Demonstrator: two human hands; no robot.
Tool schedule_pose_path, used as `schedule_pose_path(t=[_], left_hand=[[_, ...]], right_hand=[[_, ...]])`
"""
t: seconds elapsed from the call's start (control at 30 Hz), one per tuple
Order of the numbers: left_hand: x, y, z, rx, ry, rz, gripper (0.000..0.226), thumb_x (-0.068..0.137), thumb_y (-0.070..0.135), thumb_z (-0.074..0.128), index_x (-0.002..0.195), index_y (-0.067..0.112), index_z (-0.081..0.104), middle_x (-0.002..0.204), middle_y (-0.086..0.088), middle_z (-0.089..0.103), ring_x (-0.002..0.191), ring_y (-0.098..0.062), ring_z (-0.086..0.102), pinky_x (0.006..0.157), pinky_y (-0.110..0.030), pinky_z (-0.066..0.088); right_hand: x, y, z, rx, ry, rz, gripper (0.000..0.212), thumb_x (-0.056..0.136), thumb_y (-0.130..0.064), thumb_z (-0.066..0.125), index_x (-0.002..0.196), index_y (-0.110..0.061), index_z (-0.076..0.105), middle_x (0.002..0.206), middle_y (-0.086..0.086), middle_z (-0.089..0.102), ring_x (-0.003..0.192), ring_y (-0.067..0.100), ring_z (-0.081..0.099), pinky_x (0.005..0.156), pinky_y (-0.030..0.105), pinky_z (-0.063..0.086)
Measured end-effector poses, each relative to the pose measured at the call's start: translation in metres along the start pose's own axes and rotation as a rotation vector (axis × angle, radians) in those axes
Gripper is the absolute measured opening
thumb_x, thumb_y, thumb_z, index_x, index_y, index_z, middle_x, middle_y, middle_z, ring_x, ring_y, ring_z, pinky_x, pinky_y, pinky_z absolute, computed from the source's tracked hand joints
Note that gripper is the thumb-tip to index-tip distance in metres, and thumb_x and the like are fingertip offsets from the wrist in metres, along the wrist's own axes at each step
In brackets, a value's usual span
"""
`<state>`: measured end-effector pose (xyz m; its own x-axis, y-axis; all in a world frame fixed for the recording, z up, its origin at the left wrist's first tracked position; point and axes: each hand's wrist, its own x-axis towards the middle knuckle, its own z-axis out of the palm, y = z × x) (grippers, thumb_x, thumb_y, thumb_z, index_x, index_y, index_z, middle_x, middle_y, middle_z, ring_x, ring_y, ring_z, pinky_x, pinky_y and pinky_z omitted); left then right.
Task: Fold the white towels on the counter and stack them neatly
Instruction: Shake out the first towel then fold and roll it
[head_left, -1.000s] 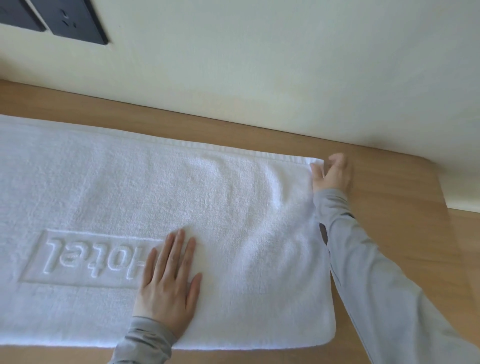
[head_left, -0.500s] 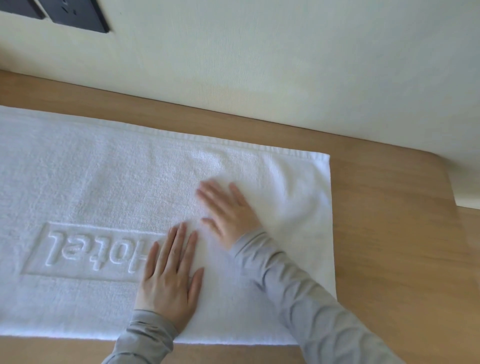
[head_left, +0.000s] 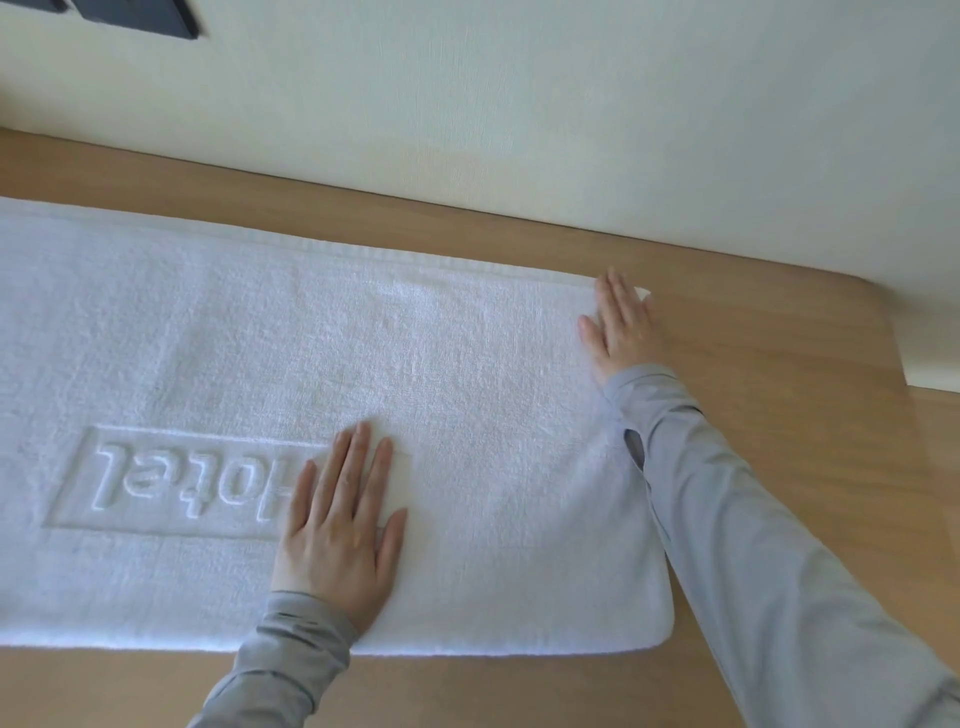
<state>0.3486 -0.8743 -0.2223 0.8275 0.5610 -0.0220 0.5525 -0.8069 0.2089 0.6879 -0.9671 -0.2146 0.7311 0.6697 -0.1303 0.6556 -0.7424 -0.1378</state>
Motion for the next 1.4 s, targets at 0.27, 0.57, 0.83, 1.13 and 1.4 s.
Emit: schedule_pose_path(t=[0.27, 0.57, 0.83, 1.13, 1.4], left_hand=[[0.000, 0.000, 0.003, 0.009, -0.005, 0.004, 0.061, 0.094, 0.041, 0.024, 0.148, 0.013, 0.026, 0.157, -0.007, 0.021, 0.144, -0.022, 0.018, 0.117, -0.045, 0.016], [0.000, 0.001, 0.001, 0.002, 0.011, 0.001, 0.061, 0.094, 0.041, 0.024, 0.148, 0.015, 0.026, 0.156, -0.006, 0.021, 0.144, -0.021, 0.019, 0.117, -0.044, 0.015], [0.000, 0.003, 0.000, 0.008, 0.013, -0.012, 0.061, 0.093, 0.040, 0.025, 0.147, 0.013, 0.029, 0.155, -0.008, 0.024, 0.143, -0.023, 0.021, 0.116, -0.045, 0.017], [0.000, 0.004, 0.000, 0.008, 0.031, -0.012, 0.061, 0.093, 0.040, 0.026, 0.146, 0.012, 0.032, 0.154, -0.009, 0.027, 0.142, -0.024, 0.024, 0.115, -0.045, 0.018], [-0.001, 0.002, 0.001, 0.002, 0.029, -0.006, 0.060, 0.093, 0.041, 0.025, 0.148, 0.014, 0.028, 0.156, -0.006, 0.023, 0.144, -0.022, 0.019, 0.117, -0.044, 0.014]], right_hand=[[-0.113, -0.127, 0.010, 0.045, 0.132, -0.228, 0.060, 0.094, -0.034, 0.026, 0.144, -0.001, 0.028, 0.153, 0.015, 0.026, 0.143, 0.031, 0.020, 0.115, 0.050, 0.013], [-0.162, -0.079, 0.032, 0.009, 0.019, -0.096, 0.061, 0.094, -0.038, 0.023, 0.147, -0.009, 0.024, 0.156, 0.004, 0.020, 0.145, 0.019, 0.014, 0.118, 0.046, 0.011], [-0.178, -0.002, 0.023, 0.088, 0.028, 0.255, 0.083, 0.084, -0.057, -0.005, 0.147, -0.004, 0.008, 0.157, 0.011, 0.012, 0.146, 0.022, 0.000, 0.120, 0.043, 0.001], [-0.228, -0.090, 0.033, 0.003, 0.076, -0.261, 0.062, 0.096, -0.041, 0.026, 0.147, -0.005, 0.024, 0.156, 0.010, 0.019, 0.145, 0.025, 0.014, 0.115, 0.048, 0.016], [-0.249, -0.021, 0.040, -0.075, -0.007, -0.203, 0.062, 0.098, -0.044, 0.020, 0.147, -0.006, 0.022, 0.156, 0.009, 0.020, 0.144, 0.024, 0.019, 0.112, 0.046, 0.021]])
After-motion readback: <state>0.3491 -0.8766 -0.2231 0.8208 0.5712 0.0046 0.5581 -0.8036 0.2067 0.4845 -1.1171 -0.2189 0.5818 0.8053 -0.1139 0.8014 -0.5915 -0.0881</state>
